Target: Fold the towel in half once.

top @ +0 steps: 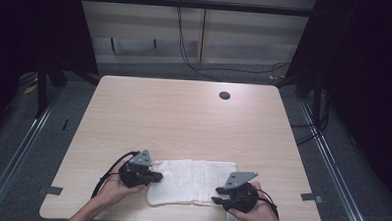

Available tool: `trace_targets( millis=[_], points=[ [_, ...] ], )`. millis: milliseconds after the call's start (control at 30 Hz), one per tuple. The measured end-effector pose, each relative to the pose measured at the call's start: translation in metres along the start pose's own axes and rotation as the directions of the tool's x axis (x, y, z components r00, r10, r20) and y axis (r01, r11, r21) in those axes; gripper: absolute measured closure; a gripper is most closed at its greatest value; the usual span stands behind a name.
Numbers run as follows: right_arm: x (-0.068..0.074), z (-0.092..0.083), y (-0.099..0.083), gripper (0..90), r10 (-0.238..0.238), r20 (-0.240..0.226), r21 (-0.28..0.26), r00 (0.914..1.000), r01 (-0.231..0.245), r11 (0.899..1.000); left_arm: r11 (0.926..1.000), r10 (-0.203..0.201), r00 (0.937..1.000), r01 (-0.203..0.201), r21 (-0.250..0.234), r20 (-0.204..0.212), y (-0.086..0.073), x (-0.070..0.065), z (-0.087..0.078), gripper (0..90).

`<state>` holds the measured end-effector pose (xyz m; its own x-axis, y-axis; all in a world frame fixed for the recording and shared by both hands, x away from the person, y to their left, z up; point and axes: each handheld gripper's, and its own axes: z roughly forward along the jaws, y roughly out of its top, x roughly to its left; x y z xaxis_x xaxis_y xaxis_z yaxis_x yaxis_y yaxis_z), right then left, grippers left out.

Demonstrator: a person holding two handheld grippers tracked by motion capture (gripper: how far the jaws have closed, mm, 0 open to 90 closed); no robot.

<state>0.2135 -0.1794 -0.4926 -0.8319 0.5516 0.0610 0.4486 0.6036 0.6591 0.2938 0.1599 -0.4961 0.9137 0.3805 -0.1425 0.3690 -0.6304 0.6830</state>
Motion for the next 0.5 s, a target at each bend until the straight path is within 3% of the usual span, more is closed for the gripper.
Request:
trace_targets(
  millis=[100, 200, 367, 500],
  points=[
    [-0.004, -0.004, -0.004, 78.7, 0.008, -0.004, 0.002, 1.0000, -0.008, 1.000, 0.9999, -0.013, 0.9999, 0.013, -0.007, -0.007, 0.002, -0.003, 0.003, 86.5],
    [-0.011, -0.009, -0.008, 83.6, 0.030, -0.001, 0.011, 0.9996, -0.030, 0.999, 0.9998, -0.018, 0.9998, 0.018, -0.007, 0.012, 0.005, -0.005, 0.007, 86.5],
    [-0.020, -0.018, -0.016, 85.0, 0.052, -0.002, 0.021, 0.9986, -0.052, 0.998, 0.9999, -0.009, 0.9992, 0.009, 0.005, 0.040, 0.018, -0.010, 0.019, 87.0],
    [-0.024, -0.027, -0.027, 84.2, 0.086, 0.001, 0.016, 0.9963, -0.086, 0.996, 0.9995, 0.024, 0.9978, -0.025, 0.018, 0.062, 0.021, -0.024, 0.023, 86.9]
  ],
)
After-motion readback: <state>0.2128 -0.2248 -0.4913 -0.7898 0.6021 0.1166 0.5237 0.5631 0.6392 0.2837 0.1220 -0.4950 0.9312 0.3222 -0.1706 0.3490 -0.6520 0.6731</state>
